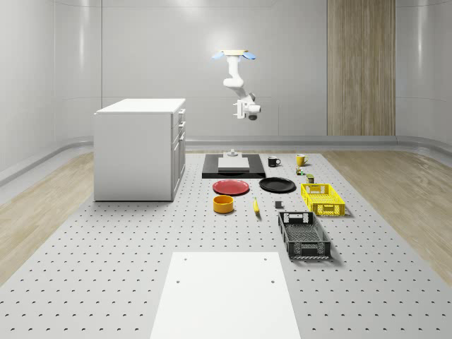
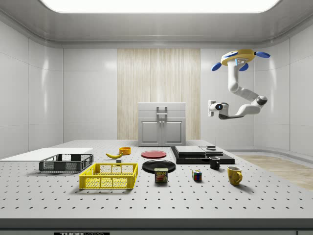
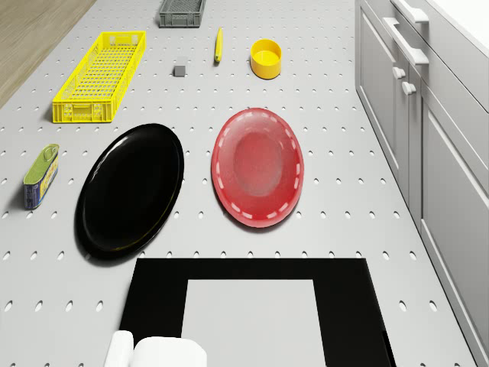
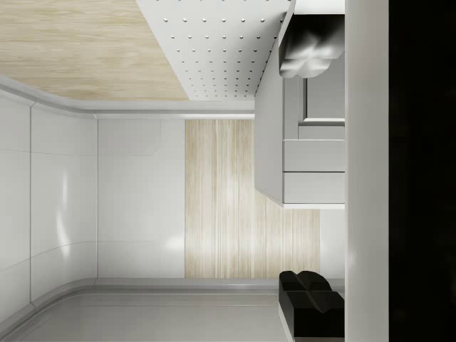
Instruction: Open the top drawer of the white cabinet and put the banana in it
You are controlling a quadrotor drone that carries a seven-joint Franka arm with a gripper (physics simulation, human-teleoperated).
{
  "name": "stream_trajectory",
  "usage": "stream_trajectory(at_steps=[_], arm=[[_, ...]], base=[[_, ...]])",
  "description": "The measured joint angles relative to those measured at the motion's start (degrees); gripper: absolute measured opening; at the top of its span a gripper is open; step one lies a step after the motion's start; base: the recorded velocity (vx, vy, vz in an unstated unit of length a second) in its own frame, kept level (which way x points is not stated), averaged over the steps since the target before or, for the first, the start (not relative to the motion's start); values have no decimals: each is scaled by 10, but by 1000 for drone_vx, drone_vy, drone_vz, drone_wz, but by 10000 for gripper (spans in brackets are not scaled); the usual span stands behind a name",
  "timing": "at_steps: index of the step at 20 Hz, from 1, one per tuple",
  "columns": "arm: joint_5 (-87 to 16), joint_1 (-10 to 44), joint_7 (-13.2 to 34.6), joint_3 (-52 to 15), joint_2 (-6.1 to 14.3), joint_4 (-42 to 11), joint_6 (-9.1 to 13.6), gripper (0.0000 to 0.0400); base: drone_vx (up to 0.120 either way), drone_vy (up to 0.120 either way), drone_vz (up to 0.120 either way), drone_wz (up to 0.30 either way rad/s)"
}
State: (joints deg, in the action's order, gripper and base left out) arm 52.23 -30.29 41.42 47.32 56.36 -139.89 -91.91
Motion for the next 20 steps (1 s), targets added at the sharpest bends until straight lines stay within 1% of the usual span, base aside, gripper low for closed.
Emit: stream_trajectory(at_steps=[20], arm=[[-31,-41,26,15,40,-5,-37,400]], base=[[120,-120,0,0]])
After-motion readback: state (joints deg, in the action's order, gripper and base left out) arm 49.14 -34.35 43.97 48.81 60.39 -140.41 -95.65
